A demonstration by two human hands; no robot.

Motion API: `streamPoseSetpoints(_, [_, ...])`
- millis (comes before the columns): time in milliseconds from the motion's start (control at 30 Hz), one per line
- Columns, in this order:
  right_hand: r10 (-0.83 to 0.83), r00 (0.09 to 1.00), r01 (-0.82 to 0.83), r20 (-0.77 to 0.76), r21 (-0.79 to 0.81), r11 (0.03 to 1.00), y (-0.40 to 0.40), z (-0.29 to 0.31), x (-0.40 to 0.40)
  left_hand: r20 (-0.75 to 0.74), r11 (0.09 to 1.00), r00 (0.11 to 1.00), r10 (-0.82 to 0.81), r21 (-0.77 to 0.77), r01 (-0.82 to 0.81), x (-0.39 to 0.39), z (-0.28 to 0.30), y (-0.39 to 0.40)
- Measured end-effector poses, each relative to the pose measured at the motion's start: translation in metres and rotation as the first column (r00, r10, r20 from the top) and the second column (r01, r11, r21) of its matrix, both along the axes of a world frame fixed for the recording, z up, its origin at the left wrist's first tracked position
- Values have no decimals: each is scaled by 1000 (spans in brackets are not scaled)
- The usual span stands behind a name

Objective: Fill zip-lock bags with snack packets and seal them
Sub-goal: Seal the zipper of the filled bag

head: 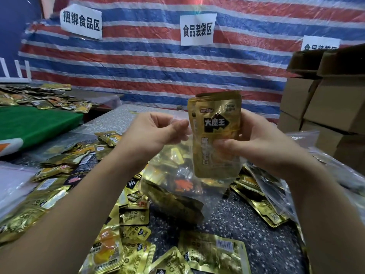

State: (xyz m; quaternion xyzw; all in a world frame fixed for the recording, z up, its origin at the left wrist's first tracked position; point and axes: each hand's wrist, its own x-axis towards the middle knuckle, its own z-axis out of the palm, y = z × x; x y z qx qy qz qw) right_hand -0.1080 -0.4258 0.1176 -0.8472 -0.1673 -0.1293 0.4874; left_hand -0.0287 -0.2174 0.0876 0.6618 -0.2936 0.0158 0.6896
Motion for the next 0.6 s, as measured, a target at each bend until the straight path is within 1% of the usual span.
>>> streamPoseSetpoints(100, [-31,999,31,-32,12,999,-3,2,-2,29,1000,999,-12,0,12,-2,0,-3])
streamPoseSetpoints(167, [-54,998,53,-35,-11,999,-5,3,-2,52,1000,998,-27,1,27,-3,-1,-5])
streamPoseSetpoints(200, [-65,997,63,-33,-39,997,-5,3,-2,62,999,998,-33,2,33,-3,-1,-6])
streamPoseSetpoints(300, [-83,995,73,-48,-189,979,-7,3,-3,100,999,994,-37,14,35,-5,-4,-9])
streamPoseSetpoints(467, [-119,989,86,-91,-304,949,-4,1,-2,137,996,987,-86,27,83,-6,-7,-13])
streamPoseSetpoints(600, [-104,991,55,-84,-450,891,-2,1,-5,199,995,979,-44,100,24,-7,-9,-14])
